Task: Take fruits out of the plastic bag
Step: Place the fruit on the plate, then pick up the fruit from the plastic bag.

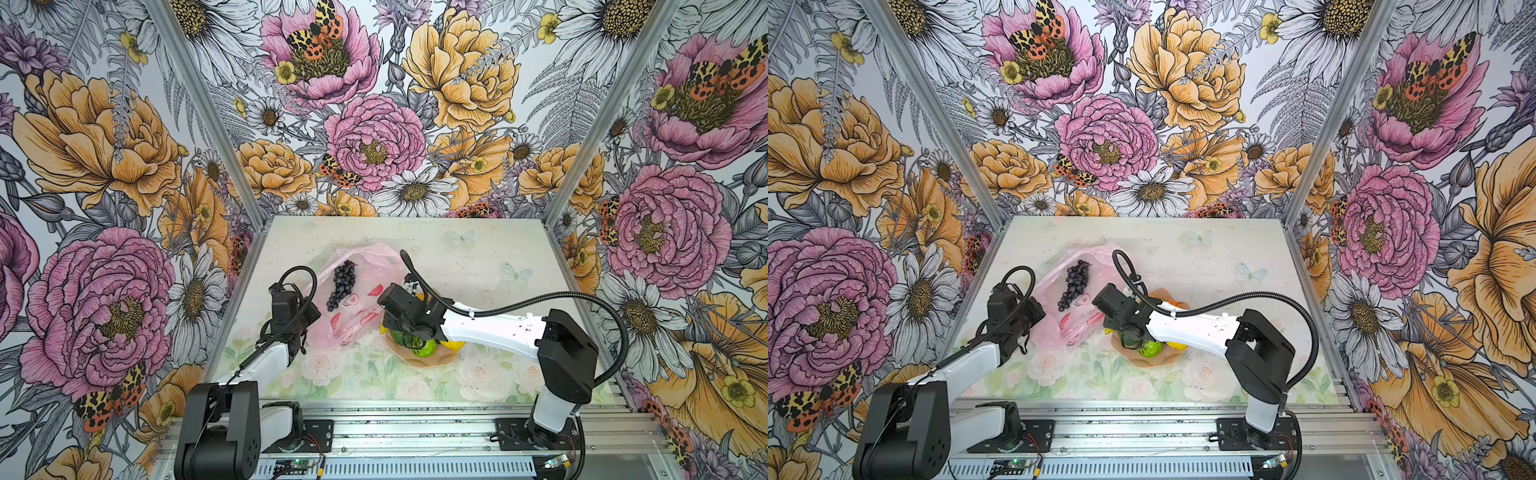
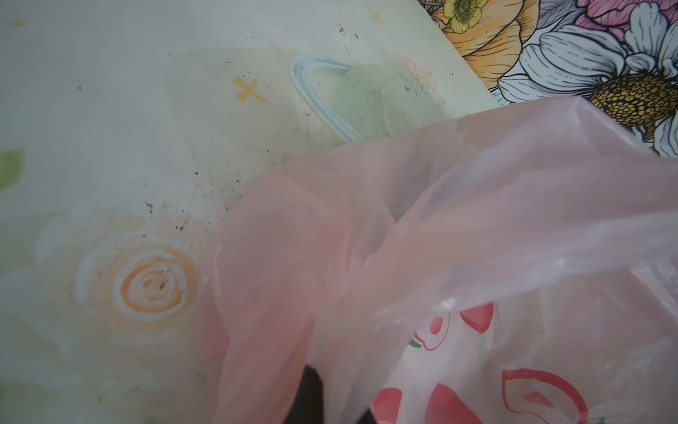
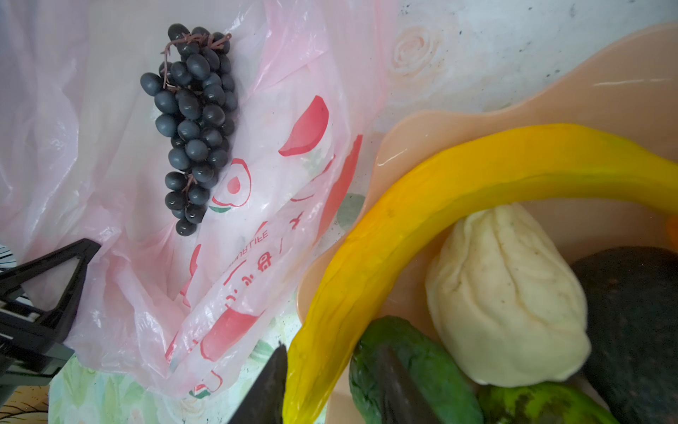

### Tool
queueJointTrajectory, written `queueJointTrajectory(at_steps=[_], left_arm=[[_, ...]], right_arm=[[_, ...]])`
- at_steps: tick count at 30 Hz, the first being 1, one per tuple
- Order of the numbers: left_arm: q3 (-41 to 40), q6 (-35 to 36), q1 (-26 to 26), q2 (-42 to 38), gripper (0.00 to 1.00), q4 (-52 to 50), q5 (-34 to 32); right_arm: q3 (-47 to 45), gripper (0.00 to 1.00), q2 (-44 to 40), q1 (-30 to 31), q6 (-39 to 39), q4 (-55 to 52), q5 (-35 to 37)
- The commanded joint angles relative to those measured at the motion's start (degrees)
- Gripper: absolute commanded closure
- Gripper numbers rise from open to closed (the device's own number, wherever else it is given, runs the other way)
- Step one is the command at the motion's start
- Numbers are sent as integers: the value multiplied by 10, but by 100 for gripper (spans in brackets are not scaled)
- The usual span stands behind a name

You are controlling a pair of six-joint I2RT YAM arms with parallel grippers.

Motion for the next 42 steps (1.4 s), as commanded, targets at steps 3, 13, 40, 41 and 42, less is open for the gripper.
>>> queueJointTrajectory(at_steps=[3,13,40,41,42], left_arm=[[-5,3,-3,-5,100,15,4],[-2,4,-26,-28,100,-8,-20],[-25,-58,-83,-224,100,-200,-60],[-26,-56,-83,-225,100,-198,-54],[-26,-55,-85,-225,100,-198,-51]], right_arm=[[5,58,-10,-3,-18,1,8],[19,53,-55,6,-135,7,24],[440,52,347,-81,-148,66,-122],[451,53,356,-82,-147,67,-120],[462,53,366,-82,-148,66,-118]])
